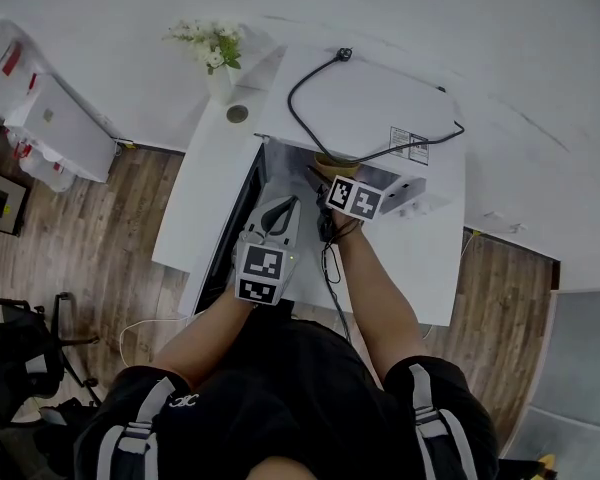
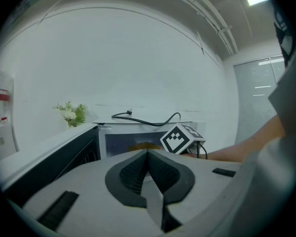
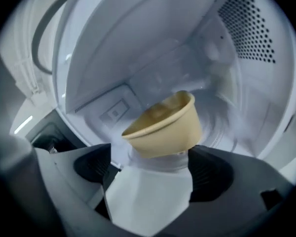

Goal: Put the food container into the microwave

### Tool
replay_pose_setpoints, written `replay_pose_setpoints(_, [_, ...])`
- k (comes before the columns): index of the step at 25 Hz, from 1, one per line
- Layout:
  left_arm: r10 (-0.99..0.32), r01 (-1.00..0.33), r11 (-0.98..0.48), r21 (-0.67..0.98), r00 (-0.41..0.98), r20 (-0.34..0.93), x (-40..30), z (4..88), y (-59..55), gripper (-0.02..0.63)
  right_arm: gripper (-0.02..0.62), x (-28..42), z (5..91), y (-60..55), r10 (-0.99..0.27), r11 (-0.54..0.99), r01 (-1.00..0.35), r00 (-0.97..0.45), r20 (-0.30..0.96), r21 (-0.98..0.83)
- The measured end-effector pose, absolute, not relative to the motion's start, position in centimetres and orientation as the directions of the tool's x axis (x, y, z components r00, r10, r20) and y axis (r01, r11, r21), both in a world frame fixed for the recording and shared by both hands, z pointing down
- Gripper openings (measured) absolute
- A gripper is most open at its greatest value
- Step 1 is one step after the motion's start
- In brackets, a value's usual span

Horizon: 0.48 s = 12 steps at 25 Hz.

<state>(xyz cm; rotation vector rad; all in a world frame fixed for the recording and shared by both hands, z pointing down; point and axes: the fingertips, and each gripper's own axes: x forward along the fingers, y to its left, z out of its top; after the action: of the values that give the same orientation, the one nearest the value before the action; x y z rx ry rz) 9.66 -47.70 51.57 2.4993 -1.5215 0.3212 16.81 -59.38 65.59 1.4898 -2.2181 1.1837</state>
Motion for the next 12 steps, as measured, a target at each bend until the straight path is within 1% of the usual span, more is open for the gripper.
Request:
replay_pose_setpoints(1, [-0.847, -0.890, -0.452, 0.056, 0.448, 0.286, 9.7, 51.6, -47.7, 0.014, 0.465, 16.6, 66.0, -58.9, -0.649, 0.197, -0.868, -0.464, 0.603, -0.456])
replay_pose_setpoints(2, [-0.847, -0.890, -0.453, 0.057, 0.449, 0.286, 9.6, 51.7, -47.6, 0.014, 0.401, 16.4, 66.3, -58.5, -0.630, 0.223, -0.880, -0.458, 0.627, -0.419])
replay_pose_setpoints(3, [-0.846, -0.889, -0.454, 0.058, 0.450, 0.287, 9.6, 51.7, -47.5, 0.014, 0.329, 16.4, 66.5, -58.1, -0.619, 0.239, -0.890, -0.447, 0.645, -0.388])
replay_pose_setpoints(5, [-0.844, -0.888, -0.456, 0.060, 0.453, 0.287, 9.6, 51.8, -47.4, 0.014, 0.152, 16.5, 66.8, -57.5, -0.614, 0.247, -0.905, -0.423, 0.667, -0.347])
replay_pose_setpoints(6, [-0.844, -0.887, -0.457, 0.060, 0.454, 0.287, 9.6, 51.8, -47.3, 0.014, 0.085, 16.6, 66.8, -57.4, -0.614, 0.246, -0.908, -0.417, 0.671, -0.339])
replay_pose_setpoints(7, [-0.843, -0.887, -0.458, 0.061, 0.455, 0.287, 9.6, 51.8, -47.2, 0.014, 0.035, 16.6, 66.8, -57.2, -0.613, 0.245, -0.908, -0.416, 0.672, -0.339])
replay_pose_setpoints(8, [-0.843, -0.887, -0.458, 0.061, 0.455, 0.288, 9.6, 51.8, -47.2, 0.014, 0.002, 16.5, 66.9, -57.0, -0.611, 0.244, -0.906, -0.420, 0.671, -0.345])
replay_pose_setpoints(12, [-0.842, -0.887, -0.458, 0.062, 0.455, 0.290, 9.4, 51.9, -46.8, 0.014, 0.002, 16.5, 67.3, -56.2, -0.588, 0.211, -0.881, -0.461, 0.664, -0.424])
